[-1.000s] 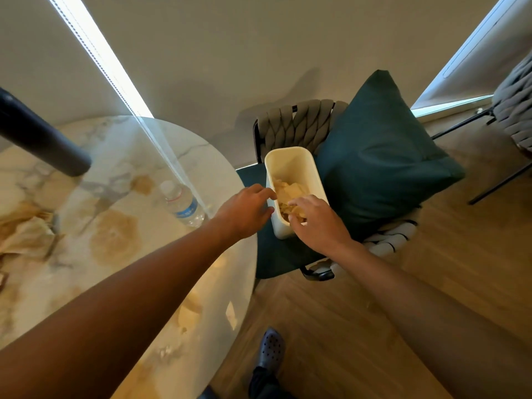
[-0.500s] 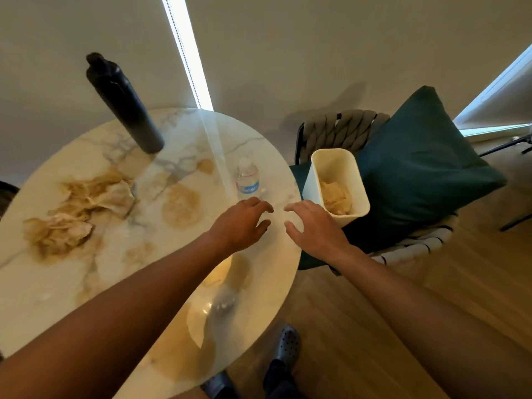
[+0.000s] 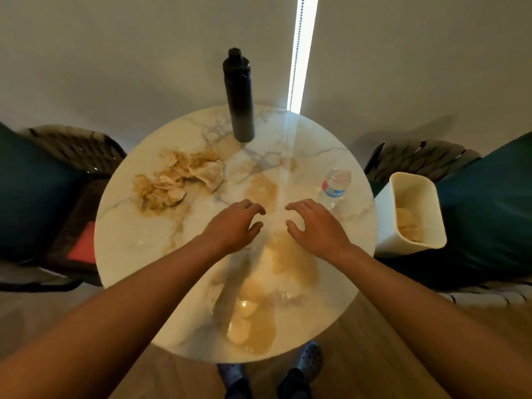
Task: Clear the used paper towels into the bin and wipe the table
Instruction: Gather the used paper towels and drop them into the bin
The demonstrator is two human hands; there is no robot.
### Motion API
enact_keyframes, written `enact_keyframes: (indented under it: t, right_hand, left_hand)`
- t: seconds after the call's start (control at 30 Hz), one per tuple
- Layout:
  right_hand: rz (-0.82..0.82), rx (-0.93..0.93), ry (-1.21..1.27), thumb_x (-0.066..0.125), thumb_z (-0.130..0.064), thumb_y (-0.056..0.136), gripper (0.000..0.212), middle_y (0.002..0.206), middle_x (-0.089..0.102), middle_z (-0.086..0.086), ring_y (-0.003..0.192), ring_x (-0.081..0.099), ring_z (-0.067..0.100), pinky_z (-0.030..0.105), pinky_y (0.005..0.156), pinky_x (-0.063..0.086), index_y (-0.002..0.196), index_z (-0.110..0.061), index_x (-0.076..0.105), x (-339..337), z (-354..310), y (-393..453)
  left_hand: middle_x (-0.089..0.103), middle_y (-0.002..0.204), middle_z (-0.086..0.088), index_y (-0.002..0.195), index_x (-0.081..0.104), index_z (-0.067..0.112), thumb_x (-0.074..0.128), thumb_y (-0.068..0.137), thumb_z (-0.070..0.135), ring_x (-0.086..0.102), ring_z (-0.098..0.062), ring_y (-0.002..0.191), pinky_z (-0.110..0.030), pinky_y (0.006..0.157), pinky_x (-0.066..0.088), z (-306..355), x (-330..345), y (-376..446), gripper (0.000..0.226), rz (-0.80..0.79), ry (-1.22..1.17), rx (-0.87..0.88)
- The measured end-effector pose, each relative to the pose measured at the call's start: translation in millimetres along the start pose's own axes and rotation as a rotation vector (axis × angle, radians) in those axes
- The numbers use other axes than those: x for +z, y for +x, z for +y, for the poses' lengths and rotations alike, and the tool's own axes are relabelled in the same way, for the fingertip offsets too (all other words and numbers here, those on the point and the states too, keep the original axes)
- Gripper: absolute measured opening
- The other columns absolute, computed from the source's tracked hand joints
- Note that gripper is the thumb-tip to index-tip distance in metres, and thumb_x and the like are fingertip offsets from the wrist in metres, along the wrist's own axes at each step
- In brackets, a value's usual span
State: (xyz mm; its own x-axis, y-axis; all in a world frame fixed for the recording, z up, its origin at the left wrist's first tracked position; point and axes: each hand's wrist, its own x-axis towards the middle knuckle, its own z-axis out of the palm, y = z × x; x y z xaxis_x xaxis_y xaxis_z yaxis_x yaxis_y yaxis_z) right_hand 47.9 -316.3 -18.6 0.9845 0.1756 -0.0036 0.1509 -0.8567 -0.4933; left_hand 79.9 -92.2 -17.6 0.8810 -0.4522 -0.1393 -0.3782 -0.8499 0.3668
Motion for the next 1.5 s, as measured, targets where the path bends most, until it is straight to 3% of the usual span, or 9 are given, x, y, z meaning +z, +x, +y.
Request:
enact_keyframes:
  t: [0.47,0.7,0.93,1.13,1.37,1.5]
  right_hand:
    - [-0.097,-0.169,0.002,0.062,-0.033,0.093,0.035,0.127,0.062,0.0,0.11,0.061,0.026,0.04,0.089,0.052,0.127,-0.023,0.063,67.0,-112.1,51.7]
    - [-0.171,-0.191,-0.027,0.058,-0.035,0.097,0.037,0.137,0.056,-0.001,0.121,0.054,0.023,0.038,0.095,0.046,0.133,-0.025,0.058,97.0,-152.0,82.9]
    - [-0.197,-0.217,-0.025,0.061,-0.032,0.095,0.037,0.133,0.059,0.0,0.121,0.056,0.024,0.039,0.097,0.049,0.131,-0.025,0.059,135.5,-177.4,125.2]
    - [-0.23,-0.21,-0.017,0.061,-0.03,0.093,0.039,0.132,0.057,0.004,0.118,0.056,0.029,0.046,0.094,0.051,0.131,-0.022,0.059,170.0,-191.2,160.1]
    - [-0.24,-0.164,-0.056,0.067,-0.032,0.089,0.057,0.135,0.048,0.012,0.121,0.05,0.034,0.043,0.098,0.047,0.141,-0.021,0.049,203.8,-200.0,190.3]
    - [-0.194,-0.171,-0.024,0.068,-0.026,0.089,0.047,0.127,0.051,0.013,0.111,0.055,0.036,0.046,0.092,0.051,0.133,-0.02,0.056,215.1,-200.9,198.2]
  left_hand:
    - [0.06,0.122,0.001,0.125,0.058,0.026,0.058,0.096,0.037,0.057,-0.021,0.114,-0.043,0.091,0.05,-133.1,-26.7,-81.1,0.031,0.072,-0.049,-0.19]
    - [0.06,0.127,0.003,0.125,0.059,0.024,0.062,0.095,0.033,0.057,-0.02,0.115,-0.04,0.092,0.05,-193.3,-32.4,-94.4,0.031,0.104,-0.091,-0.241]
    - [0.059,0.125,-0.007,0.124,0.061,0.019,0.063,0.093,0.029,0.057,-0.03,0.115,-0.045,0.095,0.049,-251.4,-38.8,-84.1,0.033,0.103,-0.106,-0.311]
    - [0.05,0.135,-0.006,0.129,0.06,0.018,0.062,0.092,0.029,0.056,-0.03,0.113,-0.046,0.09,0.052,-284.1,-42.2,-60.0,0.039,0.147,-0.051,-0.348]
    - [0.041,0.148,-0.007,0.143,0.048,0.024,0.061,0.092,0.034,0.047,-0.034,0.126,-0.047,0.098,0.047,-310.4,-38.2,-33.8,0.054,0.076,-0.008,-0.349]
    - [0.045,0.144,-0.008,0.141,0.051,0.025,0.057,0.095,0.03,0.049,-0.033,0.122,-0.047,0.097,0.048,-318.5,-35.1,-27.0,0.047,0.051,0.003,-0.315]
